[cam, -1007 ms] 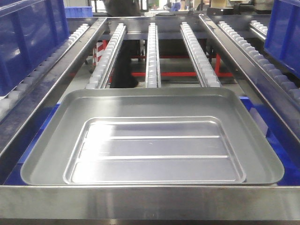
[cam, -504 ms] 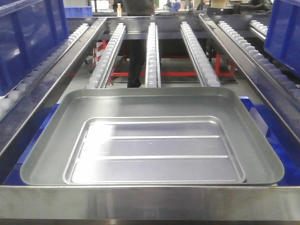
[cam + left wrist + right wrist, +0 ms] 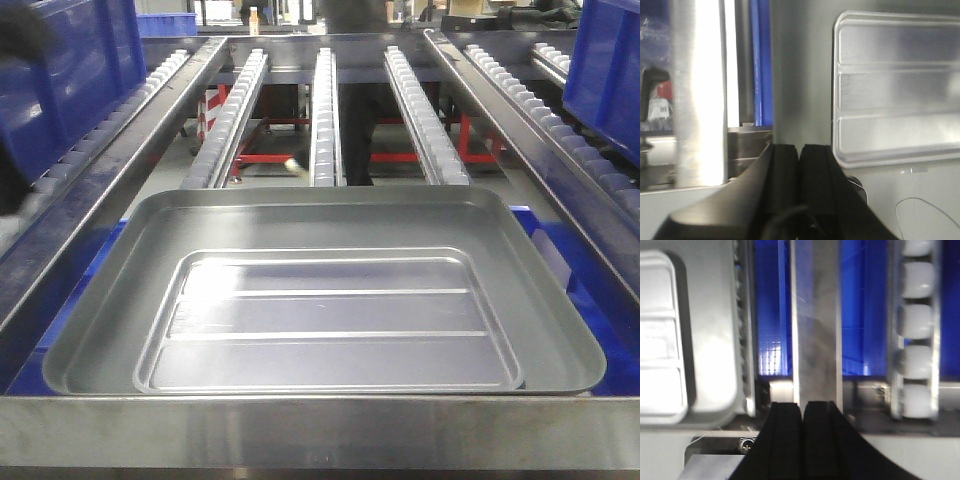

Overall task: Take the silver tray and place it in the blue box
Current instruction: 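Lower both grippers, open, onto the side rims of the silver tray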

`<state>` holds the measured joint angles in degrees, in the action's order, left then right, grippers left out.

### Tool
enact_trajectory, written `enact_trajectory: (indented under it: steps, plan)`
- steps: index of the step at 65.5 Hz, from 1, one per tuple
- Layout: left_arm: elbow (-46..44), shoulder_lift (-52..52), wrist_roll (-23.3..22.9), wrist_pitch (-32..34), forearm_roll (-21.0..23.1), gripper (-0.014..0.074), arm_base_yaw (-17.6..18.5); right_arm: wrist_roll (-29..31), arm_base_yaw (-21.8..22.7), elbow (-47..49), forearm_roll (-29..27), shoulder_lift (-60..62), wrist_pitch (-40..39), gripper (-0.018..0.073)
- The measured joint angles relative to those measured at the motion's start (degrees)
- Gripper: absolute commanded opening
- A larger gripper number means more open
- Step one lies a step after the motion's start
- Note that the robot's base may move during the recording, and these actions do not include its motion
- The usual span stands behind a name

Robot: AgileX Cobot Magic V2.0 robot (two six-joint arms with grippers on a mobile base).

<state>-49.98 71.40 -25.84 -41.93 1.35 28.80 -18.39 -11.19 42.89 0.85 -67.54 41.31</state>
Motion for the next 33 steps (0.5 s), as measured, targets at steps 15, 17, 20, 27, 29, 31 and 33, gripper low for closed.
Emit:
enact_trajectory:
  steps: [15, 17, 20, 27, 29, 31, 33]
  plan:
    - [-4.5, 9.9, -6.8, 3.1, -2.0, -0.0094, 3.2, -12.4, -9.8, 6.1, 6.0, -8.8, 0.0, 0.0069]
    - [-5.0, 10.9, -6.9, 3.1, -2.0, -0.0094, 3.2, -12.9, -10.7, 6.9, 6.1, -10.3, 0.0, 0.0069]
    - [-6.0, 12.7, -7.0, 3.5, -2.2, -0.0094, 3.2, -13.1, -12.2, 8.3, 6.1, -12.6, 0.0, 0.0069]
    - [-7.4, 15.3, -7.1, 4.7, -2.2, -0.0094, 3.2, -13.4, -15.1, 11.3, 5.8, -17.5, -0.6, 0.0069]
    - [-7.6, 16.0, -7.1, 4.9, -2.2, -0.0094, 3.2, -13.4, -15.5, 11.8, 5.7, -18.5, -1.1, 0.0069]
    - [-7.7, 16.5, -7.2, 4.9, -2.2, -0.0094, 3.2, -13.5, -16.0, 12.2, 5.5, -19.4, -1.3, 0.0069]
    - [-7.8, 16.9, -7.2, 4.9, -2.2, -0.0094, 3.2, -13.5, -16.2, 12.5, 5.3, -20.2, -1.6, 0.0069]
